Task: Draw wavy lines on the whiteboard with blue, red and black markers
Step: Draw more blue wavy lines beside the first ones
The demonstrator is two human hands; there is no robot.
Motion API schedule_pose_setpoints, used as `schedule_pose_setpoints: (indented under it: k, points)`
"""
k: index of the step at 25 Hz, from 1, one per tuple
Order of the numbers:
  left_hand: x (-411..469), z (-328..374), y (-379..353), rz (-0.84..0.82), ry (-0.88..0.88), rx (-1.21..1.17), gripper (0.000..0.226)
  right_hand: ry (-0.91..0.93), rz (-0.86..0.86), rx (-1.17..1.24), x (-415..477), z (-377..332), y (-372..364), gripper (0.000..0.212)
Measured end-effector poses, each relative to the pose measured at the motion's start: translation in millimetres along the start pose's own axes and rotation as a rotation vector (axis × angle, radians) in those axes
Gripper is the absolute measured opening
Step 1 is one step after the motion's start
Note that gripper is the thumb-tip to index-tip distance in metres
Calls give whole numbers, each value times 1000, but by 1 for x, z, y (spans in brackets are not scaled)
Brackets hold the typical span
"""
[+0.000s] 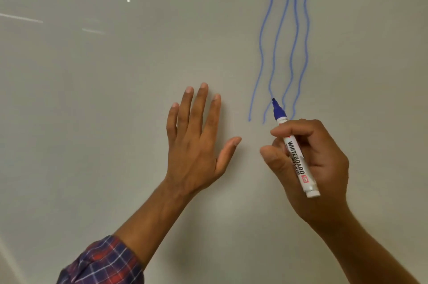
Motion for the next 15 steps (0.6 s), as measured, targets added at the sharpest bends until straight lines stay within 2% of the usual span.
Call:
schedule_pose_setpoints:
  k: [2,5,7,11,15]
  points:
    - [34,6,10,82,-29,2,80,86,103,-65,28,-4,17,12]
    - [78,16,21,168,-41,9,77,61,270,-33,68,7,43,19]
    - [103,22,25,210,-44,15,76,66,340,-47,98,15,60,16]
    - [138,29,23,228,-58,54,73,79,386,-107,151,34,81,5]
    - [144,29,15,220,-45,60,73,103,387,-191,187,48,92,8]
Point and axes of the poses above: each hand's wrist, its own x-axis towards the middle knuckle, its own y-axis out of the back of the hand, z = x × y, the point moved 9 cm from there along x, towards the middle knuckle, and after that the axes turned 15 degrees about y, right-handed, at the moved point
